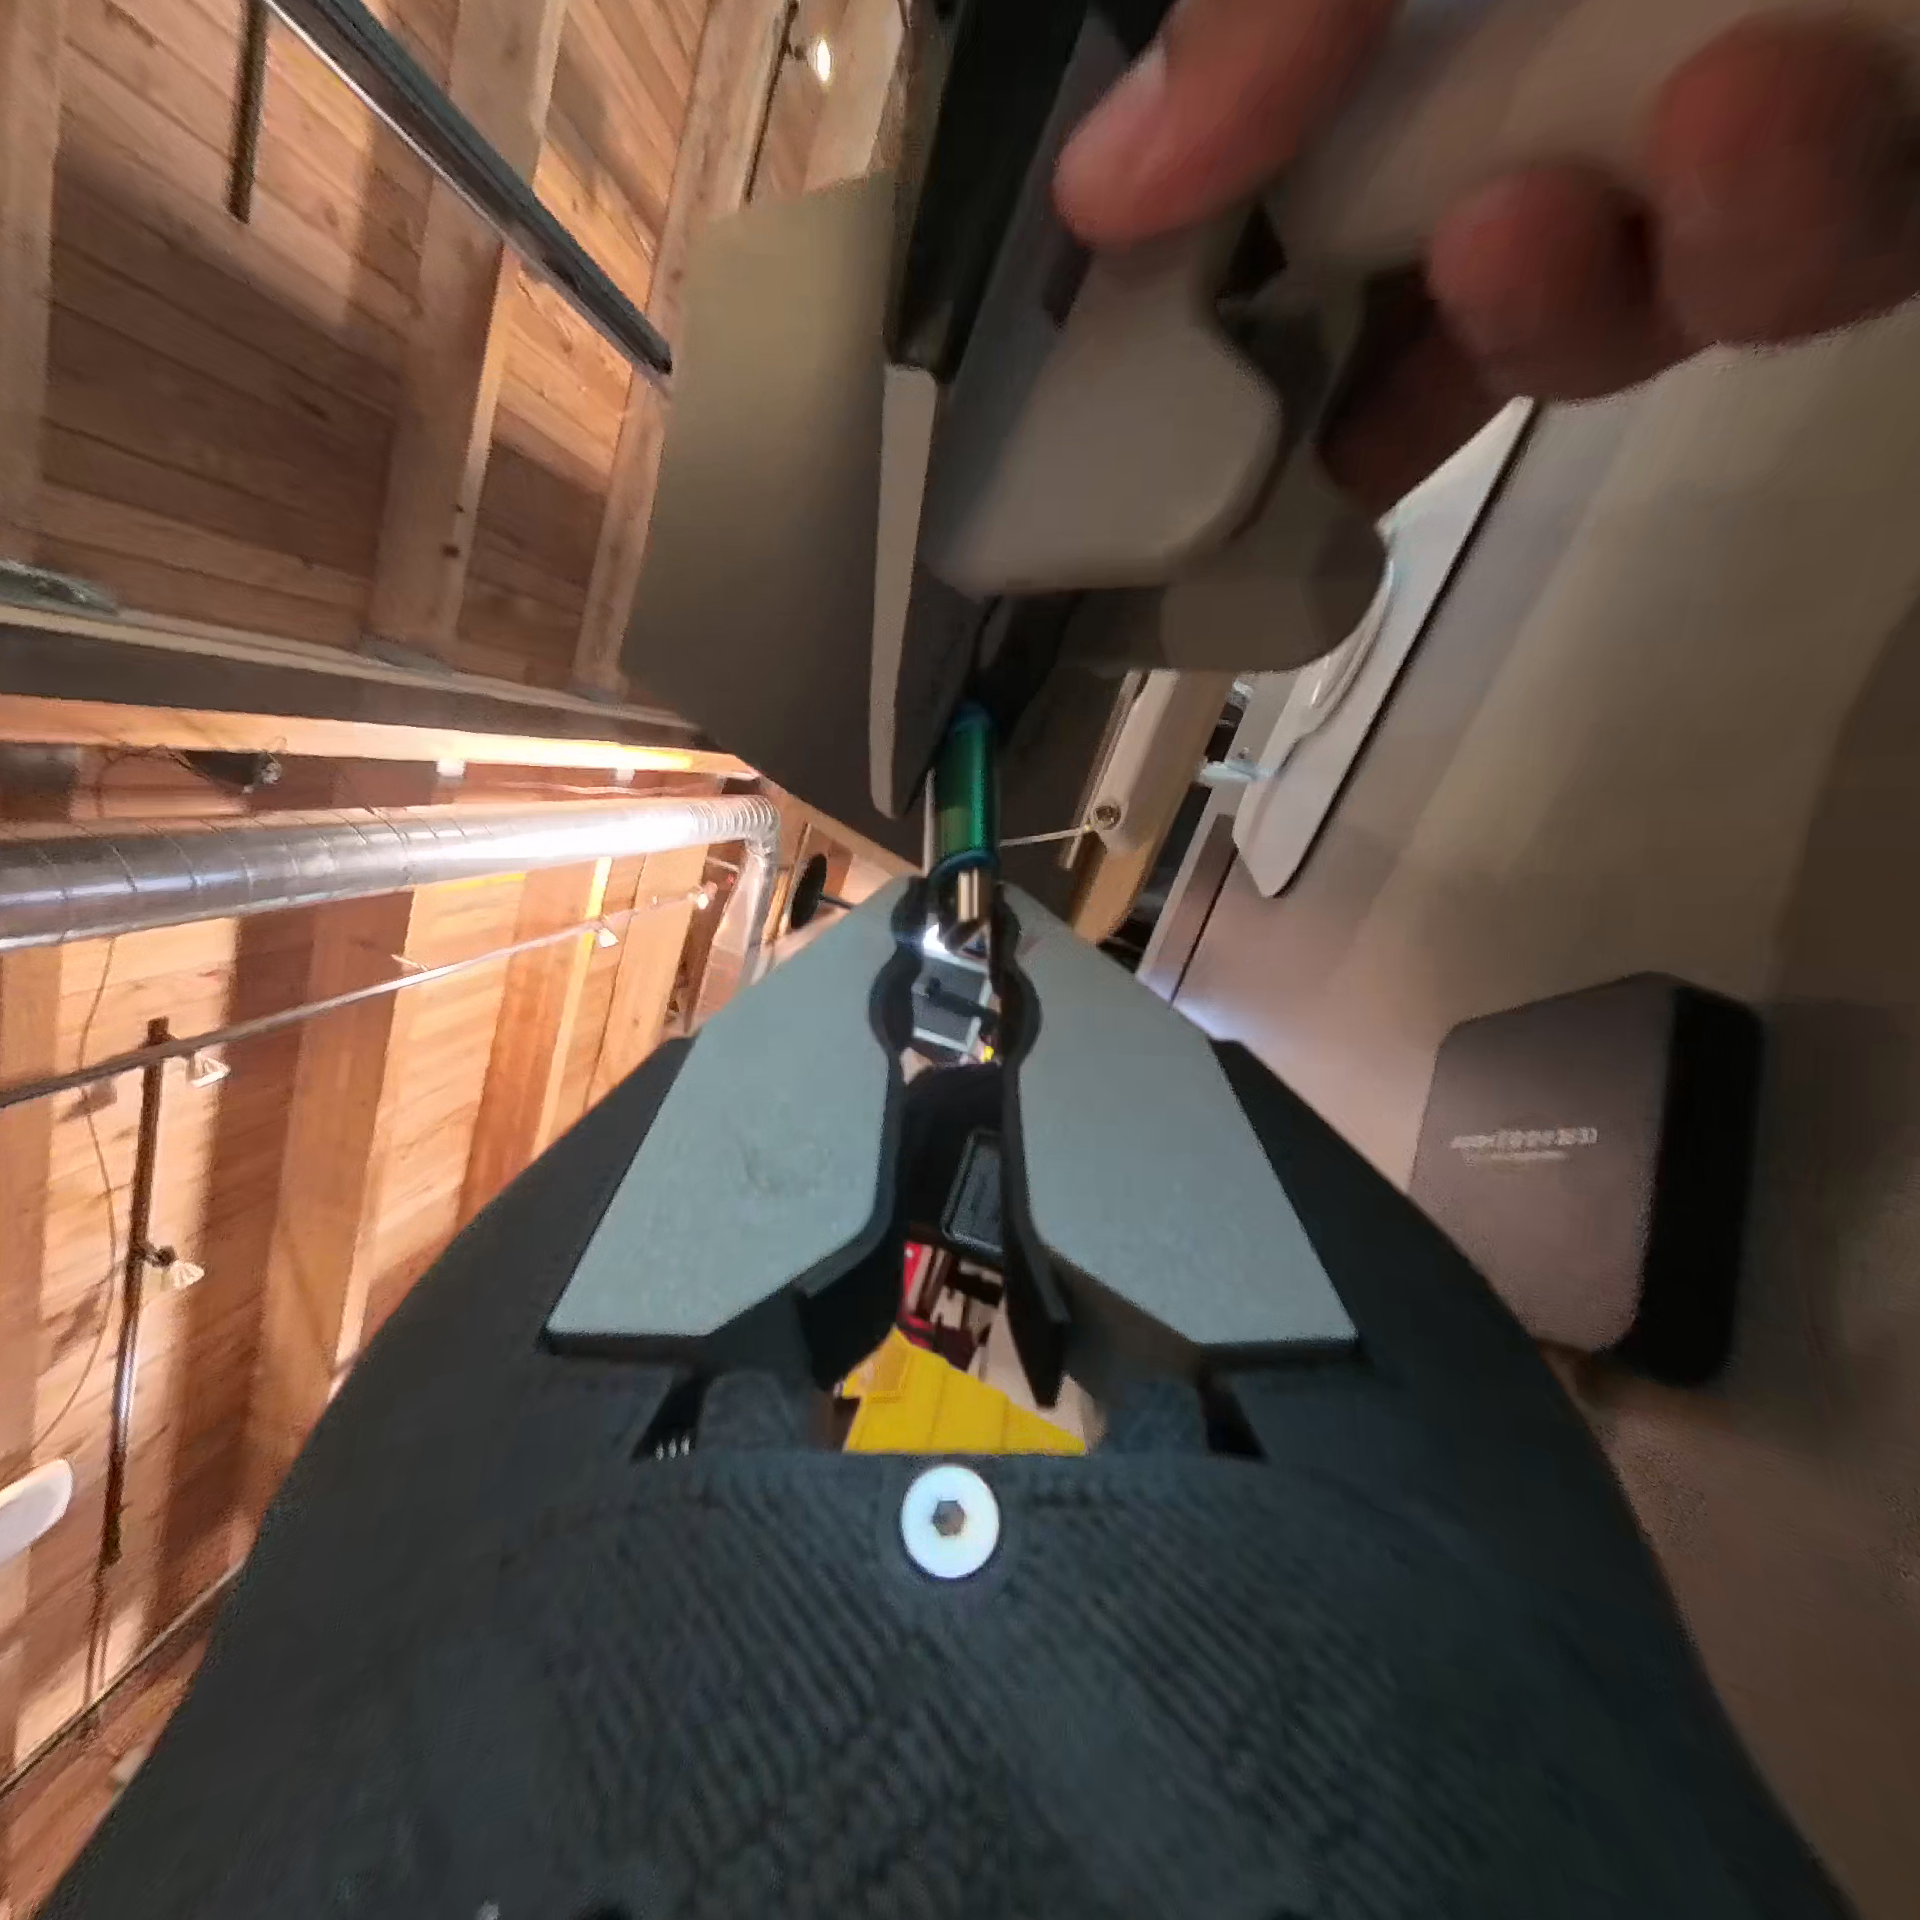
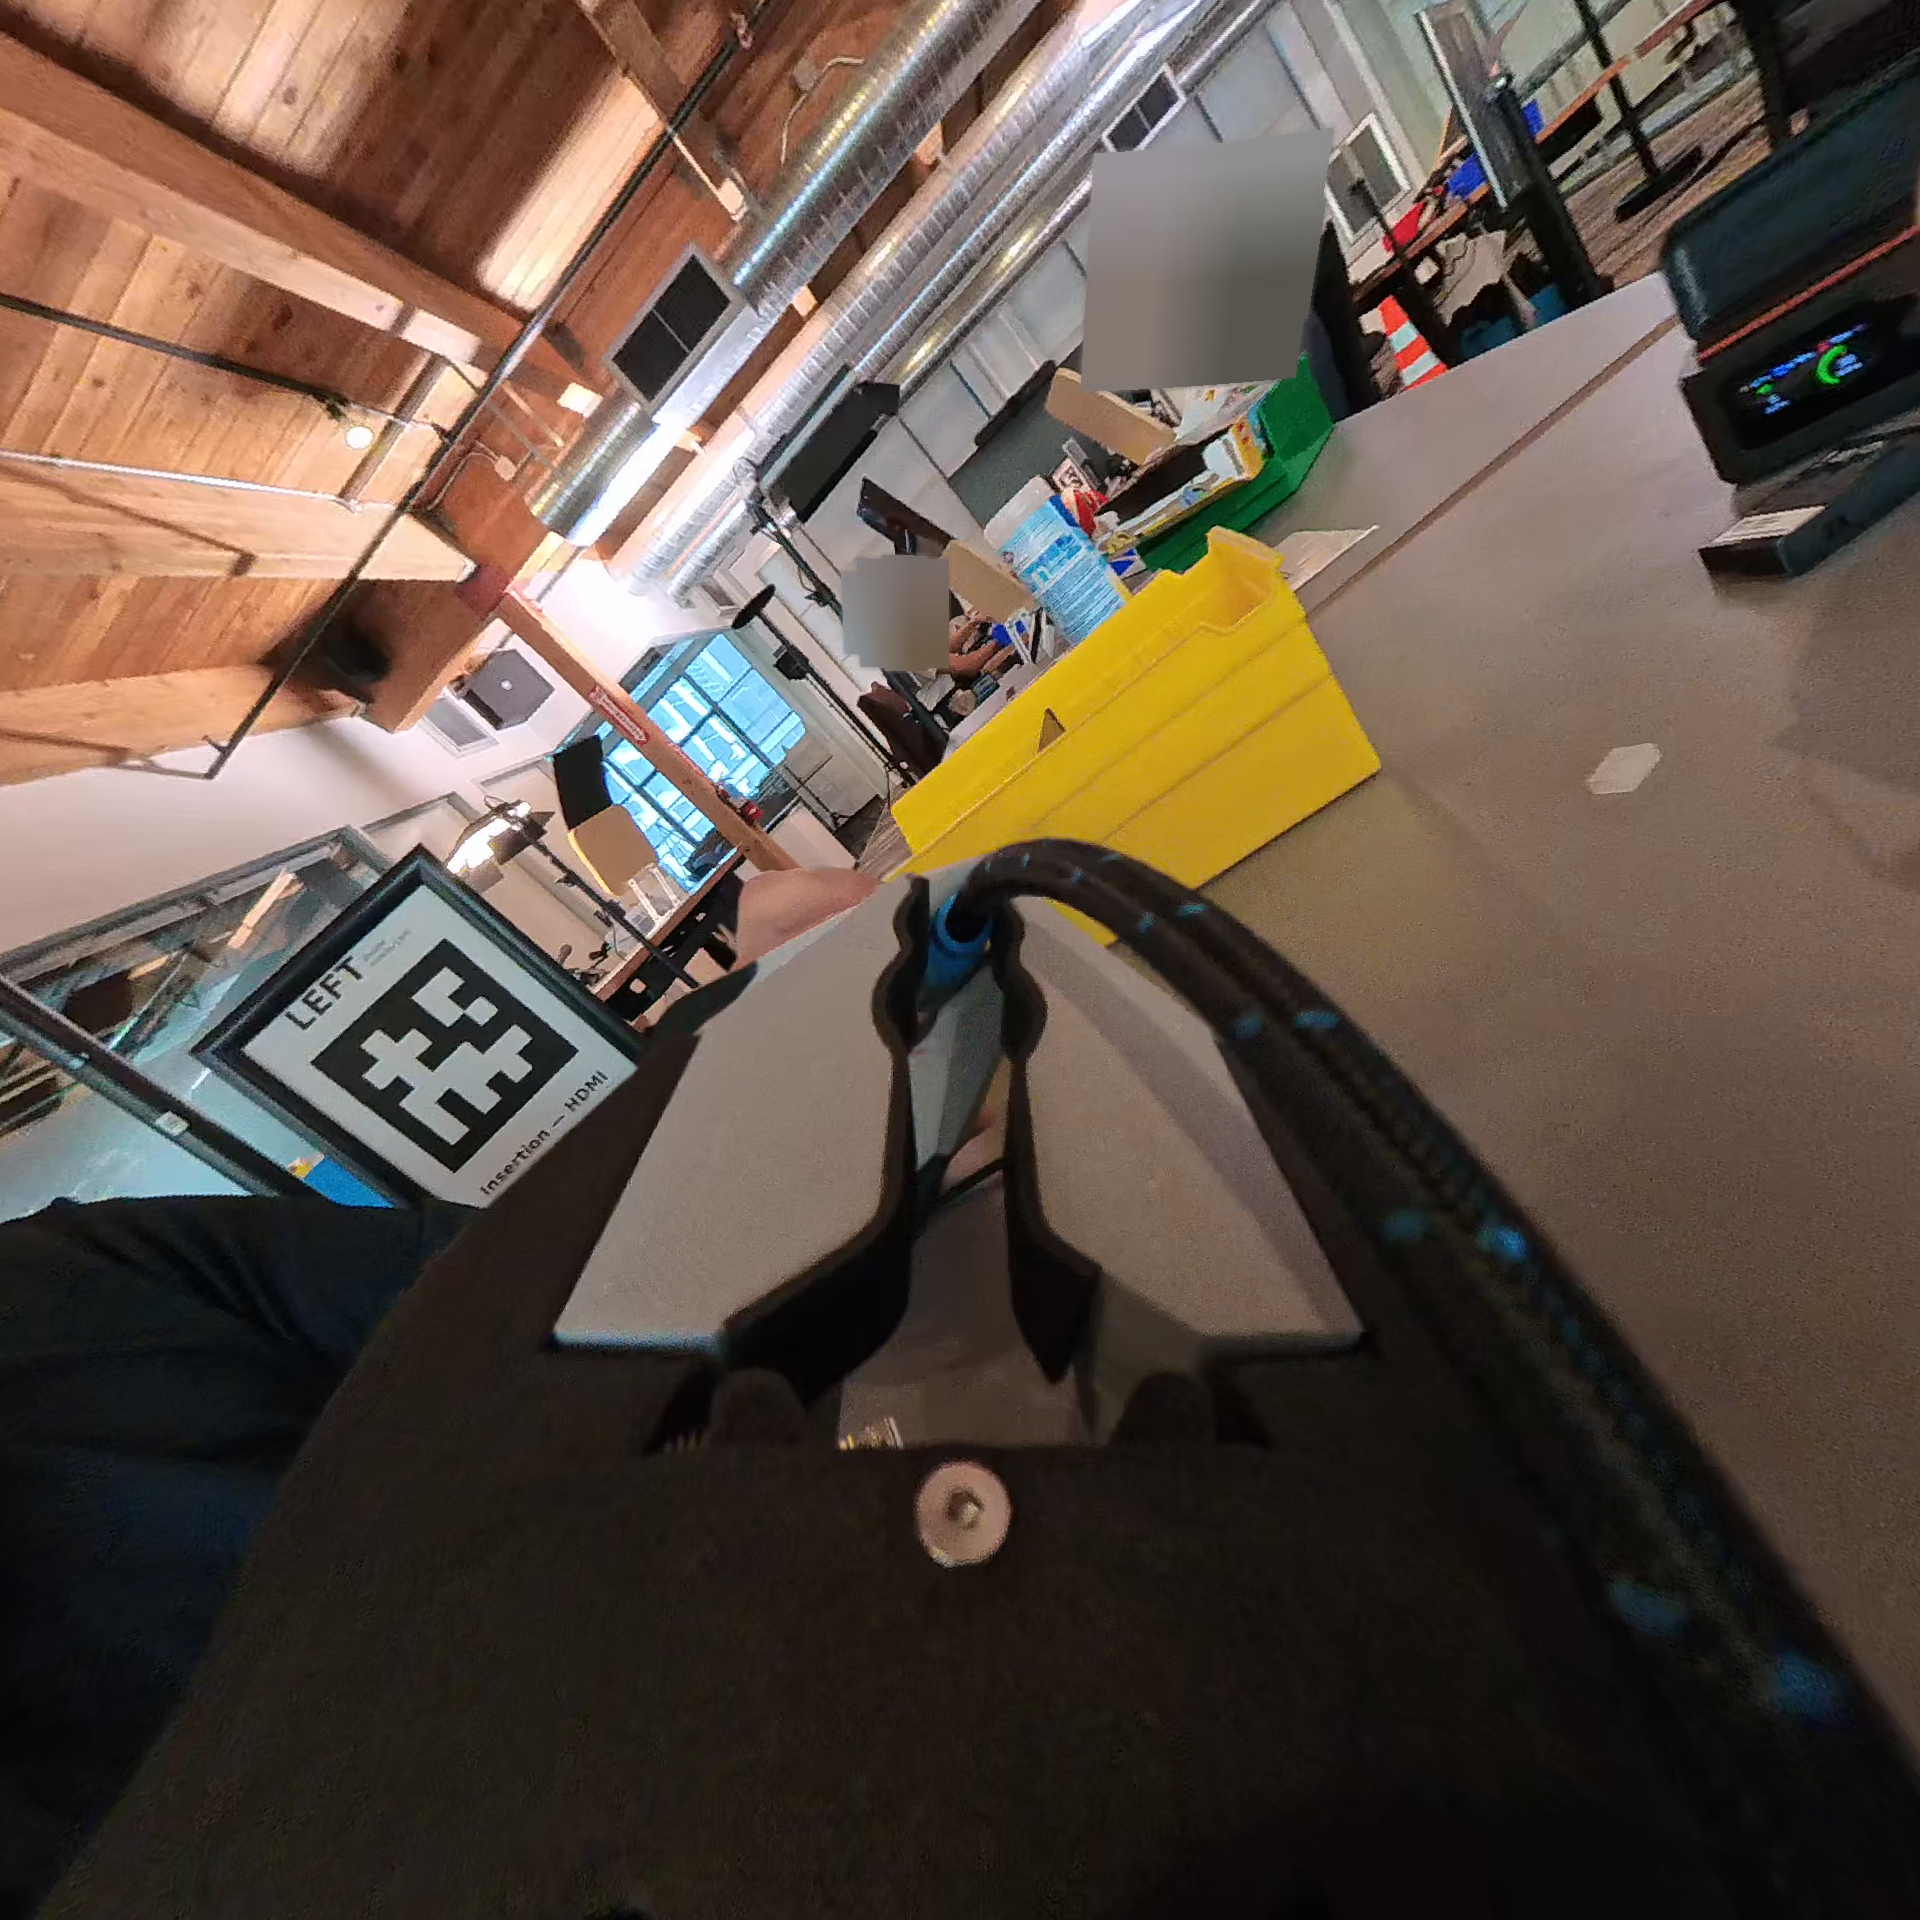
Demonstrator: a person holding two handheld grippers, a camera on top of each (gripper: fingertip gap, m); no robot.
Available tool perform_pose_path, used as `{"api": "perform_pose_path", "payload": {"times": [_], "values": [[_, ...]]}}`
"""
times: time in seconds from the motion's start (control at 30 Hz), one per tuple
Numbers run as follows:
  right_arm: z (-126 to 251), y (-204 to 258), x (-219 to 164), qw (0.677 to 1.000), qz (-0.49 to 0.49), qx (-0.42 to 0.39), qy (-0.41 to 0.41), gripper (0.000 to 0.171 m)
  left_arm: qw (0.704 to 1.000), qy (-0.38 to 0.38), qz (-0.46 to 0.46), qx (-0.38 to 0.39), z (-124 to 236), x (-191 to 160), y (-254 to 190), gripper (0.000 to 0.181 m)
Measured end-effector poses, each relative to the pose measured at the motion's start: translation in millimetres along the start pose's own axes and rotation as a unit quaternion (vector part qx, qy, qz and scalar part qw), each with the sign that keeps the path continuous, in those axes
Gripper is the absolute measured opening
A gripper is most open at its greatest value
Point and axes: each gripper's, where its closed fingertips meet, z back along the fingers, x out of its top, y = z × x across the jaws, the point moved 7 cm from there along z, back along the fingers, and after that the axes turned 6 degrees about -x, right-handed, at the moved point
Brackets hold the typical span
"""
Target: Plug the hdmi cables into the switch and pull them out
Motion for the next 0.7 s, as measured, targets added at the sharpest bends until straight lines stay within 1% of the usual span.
{"api": "perform_pose_path", "payload": {"times": [0.1, 0.23, 0.3, 0.43, 0.5, 0.53, 0.57, 0.6, 0.63, 0.7], "values": [[-1.7, -1.6, -2.1, 1.000, 0.005, -0.014, 0.005, 0.009, 1.000, -0.004, 0.014, -0.020, -1.0, -3.6, -2.3, 0.008], [-0.4, -3.6, -0.4, 1.000, -0.011, -0.012, -0.010, 0.008, 1.000, -0.013, 0.000, -0.003, 2.5, 1.9, -0.9, 0.014], [1.1, -5.7, 0.6, 1.000, -0.023, -0.008, -0.019, 0.008, 1.000, -0.019, -0.010, -0.002, 2.0, 4.3, -3.1, 0.011], [-2.7, -6.0, -3.1, 1.000, -0.026, -0.007, -0.009, 0.008, 1.000, -0.015, -0.016, -0.005, 0.3, 3.4, -4.5, 0.010], [-2.8, -6.0, -3.4, 1.000, -0.015, -0.014, -0.002, 0.008, 0.999, -0.014, 0.000, -0.029, 1.3, 2.7, -3.3, 0.010], [-2.5, -5.2, -3.1, 1.000, -0.005, -0.017, 0.002, 0.009, 0.998, -0.019, 0.034, -0.048, 2.3, 3.0, -1.1, 0.010], [-2.3, -3.5, -2.5, 1.000, 0.008, -0.019, 0.002, 0.009, 0.993, -0.033, 0.091, -0.073, 3.5, 2.7, 2.2, 0.010], [-2.4, -1.8, -1.4, 0.999, 0.026, -0.026, 0.001, 0.011, 0.980, -0.052, 0.162, -0.104, 4.1, 1.3, 6.0, 0.011], [-2.5, -0.1, -0.2, 0.998, 0.048, -0.037, 0.000, 0.011, 0.961, -0.070, 0.232, -0.137, 4.3, -1.1, 9.0, 0.011], [-3.5, 3.8, 0.8, 0.993, 0.099, -0.062, 0.005, 0.013, 0.918, -0.099, 0.335, -0.189, 4.0, -7.5, 13.1, 0.011]]}}
